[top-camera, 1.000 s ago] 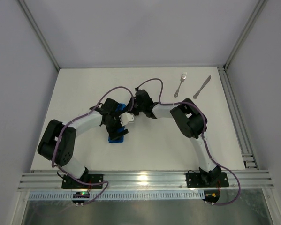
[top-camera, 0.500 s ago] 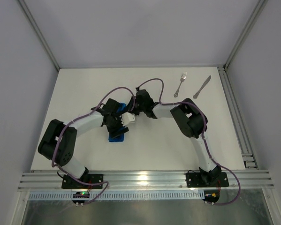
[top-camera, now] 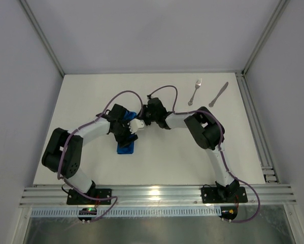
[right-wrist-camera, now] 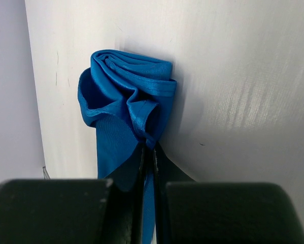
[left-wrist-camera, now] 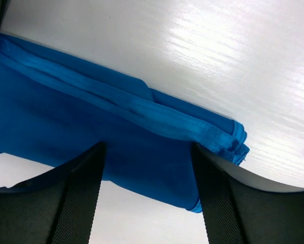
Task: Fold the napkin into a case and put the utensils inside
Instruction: Pick up the top corner of the smaller rectangle folded napkin from the center of the board, then stuff the top corner of the smaller-rectangle-folded napkin into the folded napkin.
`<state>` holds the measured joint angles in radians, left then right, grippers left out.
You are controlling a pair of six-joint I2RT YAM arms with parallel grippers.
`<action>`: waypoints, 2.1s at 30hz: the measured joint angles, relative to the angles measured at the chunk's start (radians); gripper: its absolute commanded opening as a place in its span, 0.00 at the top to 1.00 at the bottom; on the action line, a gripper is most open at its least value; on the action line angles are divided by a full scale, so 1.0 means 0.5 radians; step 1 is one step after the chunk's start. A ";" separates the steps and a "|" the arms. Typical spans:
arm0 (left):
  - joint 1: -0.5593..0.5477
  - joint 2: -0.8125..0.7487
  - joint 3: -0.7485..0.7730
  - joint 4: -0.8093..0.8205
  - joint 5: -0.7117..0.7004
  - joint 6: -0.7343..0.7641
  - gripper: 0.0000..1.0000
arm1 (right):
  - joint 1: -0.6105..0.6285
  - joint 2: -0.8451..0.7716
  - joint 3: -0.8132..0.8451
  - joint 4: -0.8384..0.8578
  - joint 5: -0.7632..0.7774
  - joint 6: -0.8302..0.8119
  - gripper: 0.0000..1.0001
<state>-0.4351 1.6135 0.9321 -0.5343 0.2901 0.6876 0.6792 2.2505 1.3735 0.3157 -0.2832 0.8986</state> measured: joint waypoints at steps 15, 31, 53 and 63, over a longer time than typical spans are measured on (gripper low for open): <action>0.016 0.150 0.133 -0.061 0.047 -0.061 0.35 | -0.005 0.000 -0.020 0.042 0.002 0.028 0.96; 0.021 0.144 0.121 0.033 -0.002 -0.112 1.00 | -0.005 0.000 -0.021 0.040 -0.008 0.031 0.95; 0.336 0.092 0.268 -0.243 0.415 -0.155 1.00 | 0.094 -0.662 -0.620 -0.142 0.067 -0.250 0.63; 0.338 0.098 0.272 -0.269 0.424 -0.121 1.00 | 0.388 -0.465 -0.697 0.304 -0.056 -0.070 0.59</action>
<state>-0.2661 1.6627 1.0679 -0.6689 0.5022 0.6270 0.8730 2.0182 1.0248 0.4675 -0.3111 0.8635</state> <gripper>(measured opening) 0.008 0.406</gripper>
